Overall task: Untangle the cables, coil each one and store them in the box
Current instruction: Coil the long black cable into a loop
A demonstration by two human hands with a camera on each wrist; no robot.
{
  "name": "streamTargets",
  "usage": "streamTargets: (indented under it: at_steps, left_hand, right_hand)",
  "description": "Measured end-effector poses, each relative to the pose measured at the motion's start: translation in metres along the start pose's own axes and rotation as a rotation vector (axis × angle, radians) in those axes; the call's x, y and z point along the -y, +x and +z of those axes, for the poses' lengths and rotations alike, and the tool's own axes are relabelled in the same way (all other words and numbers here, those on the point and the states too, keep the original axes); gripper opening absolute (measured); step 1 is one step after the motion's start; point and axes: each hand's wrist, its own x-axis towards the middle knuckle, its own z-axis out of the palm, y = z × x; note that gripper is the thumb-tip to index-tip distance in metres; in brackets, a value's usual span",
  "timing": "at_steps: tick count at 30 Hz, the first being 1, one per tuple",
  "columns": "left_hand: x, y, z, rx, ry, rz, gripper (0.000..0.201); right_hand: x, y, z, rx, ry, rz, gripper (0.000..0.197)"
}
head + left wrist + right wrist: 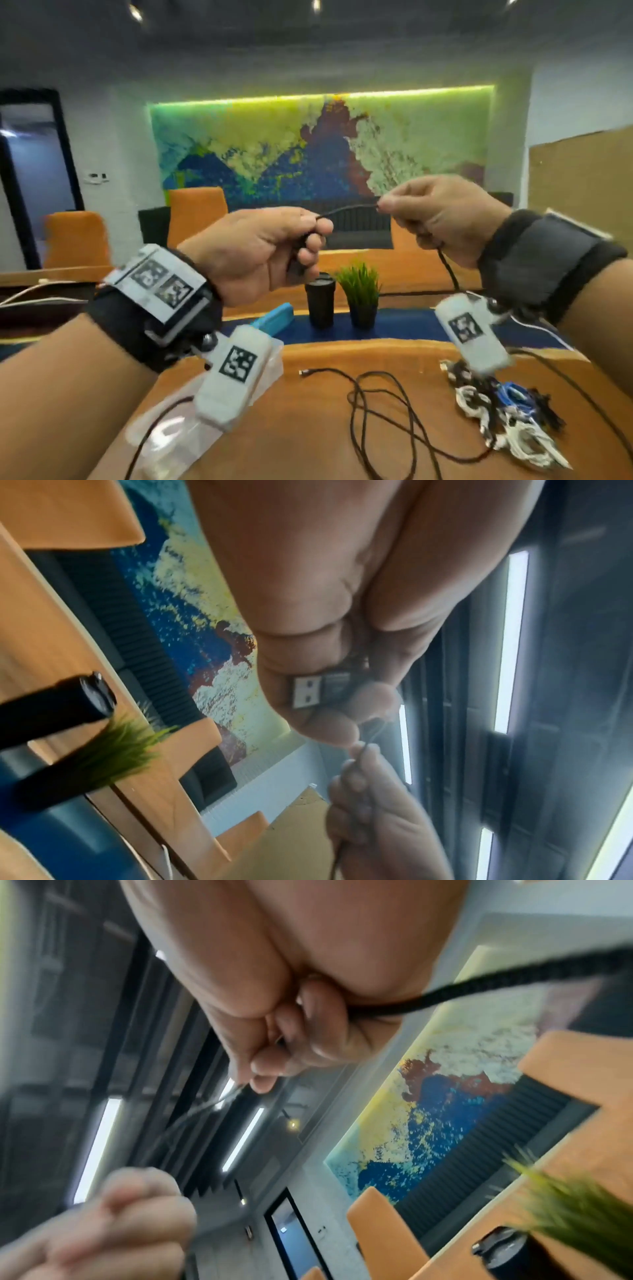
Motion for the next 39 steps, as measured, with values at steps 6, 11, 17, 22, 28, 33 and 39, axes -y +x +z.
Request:
streamTargets:
  at_steps: [6, 11, 17, 22, 28, 33, 39]
  left_hand:
    - [-0.003, 0.001, 0.018, -0.085, -0.142, 0.179, 0.013]
    - [0.005, 0.01, 0.024, -0.167, 0.22, 0.292, 0.02]
    - [0.018, 0.008, 0.023, -0.138, 0.705, 0.377, 0.013]
    - [0.018, 0.002, 0.025, -0.045, 0.667, 0.369, 0.02]
    - [0.015, 0.0, 0.031, 0.072, 0.462, 0.229, 0.022]
    - [-0.003, -0.008, 0.039, 0.083, -0.044, 0.223, 0.021]
    - [-0.006, 0.007, 0.041, -0.116, 0.539, 0.45, 0.02]
  right_hand:
    - [-0.028, -0.014, 0.025, -0.005, -0.412, -0.081, 0.026]
    - [-0.005, -0.051, 0.047, 0.425, -0.819, -0.167, 0.019]
    - [0.033, -0.055, 0.026, 0.323, -0.843, -0.419, 0.017]
    - [0.047, -0.042, 0.0, 0.116, -0.737, -0.527, 0.009]
    - [0.042, -0.034, 0.0, -0.05, -0.652, -0.538, 0.01]
    - [0.011, -0.028, 0.011, -0.089, -0.498, -0.357, 0.021]
    - [0.009, -0.046, 0.037, 0.267, -0.68, -0.251, 0.017]
